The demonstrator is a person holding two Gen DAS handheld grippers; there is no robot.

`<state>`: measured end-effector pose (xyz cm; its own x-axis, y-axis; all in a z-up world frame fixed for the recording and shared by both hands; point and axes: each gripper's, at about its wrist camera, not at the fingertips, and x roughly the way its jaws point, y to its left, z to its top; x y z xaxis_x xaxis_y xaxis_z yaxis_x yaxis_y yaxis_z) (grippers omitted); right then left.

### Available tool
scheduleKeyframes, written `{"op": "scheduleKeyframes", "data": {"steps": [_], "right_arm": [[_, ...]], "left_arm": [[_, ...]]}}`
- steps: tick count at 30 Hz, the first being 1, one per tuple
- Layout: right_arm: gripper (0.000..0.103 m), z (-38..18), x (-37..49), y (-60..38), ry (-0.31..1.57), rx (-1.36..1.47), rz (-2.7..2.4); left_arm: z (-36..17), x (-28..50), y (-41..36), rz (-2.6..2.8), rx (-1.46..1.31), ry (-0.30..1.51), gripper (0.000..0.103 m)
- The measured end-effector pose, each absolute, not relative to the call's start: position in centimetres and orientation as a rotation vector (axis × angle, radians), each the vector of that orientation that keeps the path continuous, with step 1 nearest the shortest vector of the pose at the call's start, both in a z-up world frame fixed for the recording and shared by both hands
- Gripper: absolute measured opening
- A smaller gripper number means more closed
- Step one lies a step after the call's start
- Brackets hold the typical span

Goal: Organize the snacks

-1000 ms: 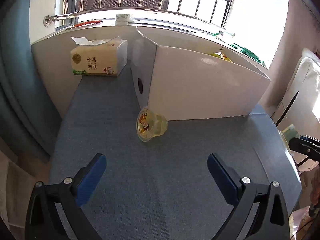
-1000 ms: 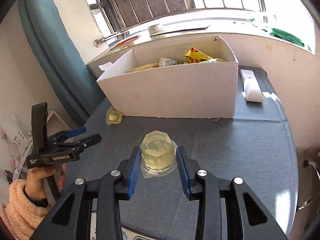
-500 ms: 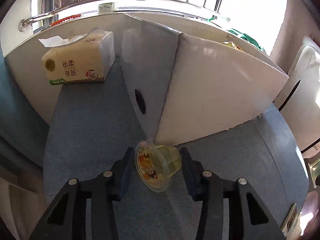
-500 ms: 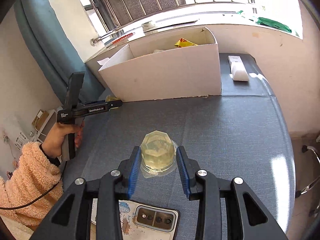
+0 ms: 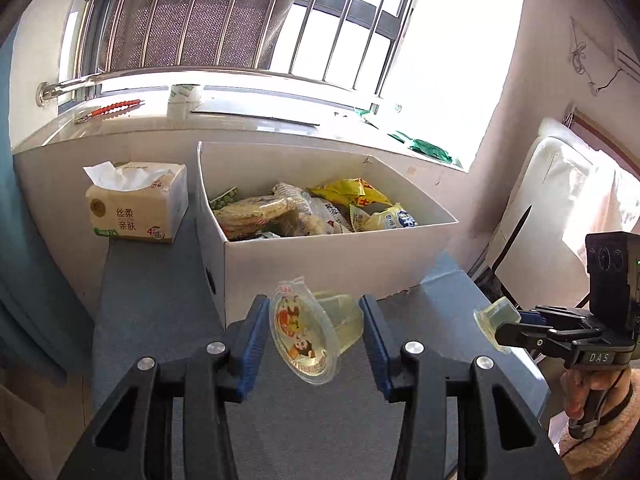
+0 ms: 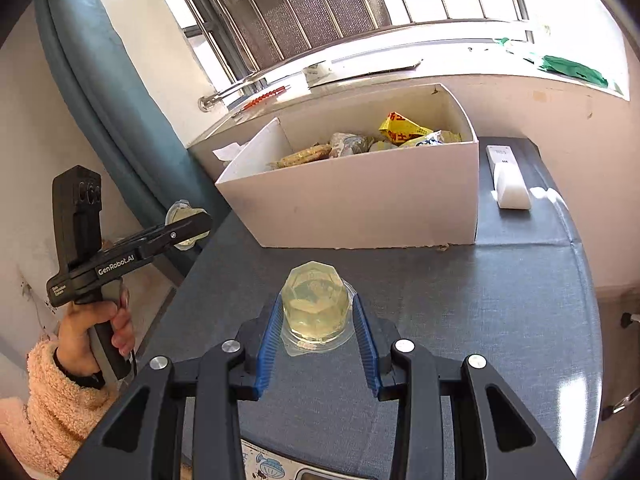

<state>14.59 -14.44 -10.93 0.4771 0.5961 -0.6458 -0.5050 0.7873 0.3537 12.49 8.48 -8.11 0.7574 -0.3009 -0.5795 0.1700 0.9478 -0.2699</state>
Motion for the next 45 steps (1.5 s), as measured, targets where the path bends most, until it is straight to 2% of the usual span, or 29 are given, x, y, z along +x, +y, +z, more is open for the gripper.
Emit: {"op": "scheduleKeyframes", "data": {"steps": [7, 16, 19, 20, 21, 22, 24, 29, 35, 40, 45], "right_arm": [[0.039, -6.8, 21.6, -13.0, 0.776, 0.165, 0.657], [0.039, -4.1, 29.9, -9.6, 0.773, 0.144, 0.617], [0.043, -4.6, 31.7, -8.7, 0.798, 0.129, 0.631], [0.066, -4.8, 32.1, -8.6, 0.802, 0.119, 0.615], [0.096, -5.0, 32.3, -8.7, 0.797, 0.109, 0.59], [0.103, -5.1, 32.2, -9.0, 0.777, 0.113, 0.569], [0.103, -5.4, 31.9, -9.8, 0.75, 0.127, 0.556], [0.103, -7.0, 31.4, -10.7, 0.816, 0.099, 0.533], [0.103, -5.4, 27.8, -12.1, 0.696, 0.073, 0.514], [0.103, -2.3, 21.0, -11.9, 0.47, -0.076, 0.535], [0.103, -1.7, 17.1, -12.3, 0.477, -0.079, 0.505]], "left_arm": [[-3.6, 16.2, 7.7, -0.285, -0.206, 0.579, 0.05], [-3.3, 25.7, 9.1, -0.243, -0.272, 0.618, 0.05], [-3.6, 27.8, 9.2, -0.245, -0.281, 0.656, 0.053], [-3.6, 28.2, 9.1, -0.226, -0.273, 0.675, 0.061], [-3.8, 28.2, 9.1, -0.189, -0.258, 0.688, 0.088], [-3.8, 27.9, 9.1, -0.176, -0.251, 0.682, 0.103], [-3.7, 27.0, 9.0, -0.218, -0.246, 0.65, 0.103], [-3.0, 24.4, 8.0, -0.176, -0.167, 0.606, 0.103], [-0.3, 20.1, 7.4, -0.114, -0.119, 0.498, 0.103], [1.0, 16.1, 7.4, -0.128, -0.16, 0.477, 0.103], [1.1, 11.6, 6.7, -0.064, -0.14, 0.451, 0.103]]}}
